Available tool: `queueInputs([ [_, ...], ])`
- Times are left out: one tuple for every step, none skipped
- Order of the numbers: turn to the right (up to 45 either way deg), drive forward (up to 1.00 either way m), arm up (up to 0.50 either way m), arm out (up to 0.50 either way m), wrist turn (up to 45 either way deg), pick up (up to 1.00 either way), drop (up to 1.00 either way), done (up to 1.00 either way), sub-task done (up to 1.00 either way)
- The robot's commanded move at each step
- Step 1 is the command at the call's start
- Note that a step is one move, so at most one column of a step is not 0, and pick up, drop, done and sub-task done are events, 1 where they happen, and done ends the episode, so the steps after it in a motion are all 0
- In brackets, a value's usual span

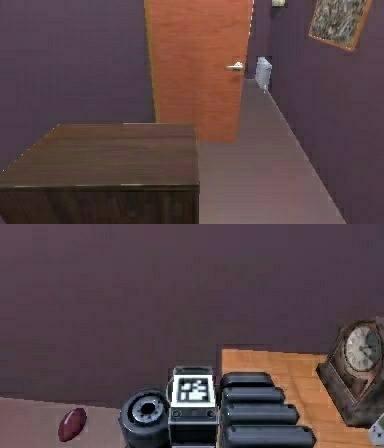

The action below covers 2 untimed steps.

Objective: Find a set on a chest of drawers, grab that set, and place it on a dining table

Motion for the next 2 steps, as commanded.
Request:
queueInputs([
  [24.0, 0.0, 0.0, 0.0, 0.0, 0.0, 0.0, 0.0, 0.0],
  [0.0, 1.0, 0.0, 0.0, 0.0, 0.0, 0.0, 0.0, 0.0],
])
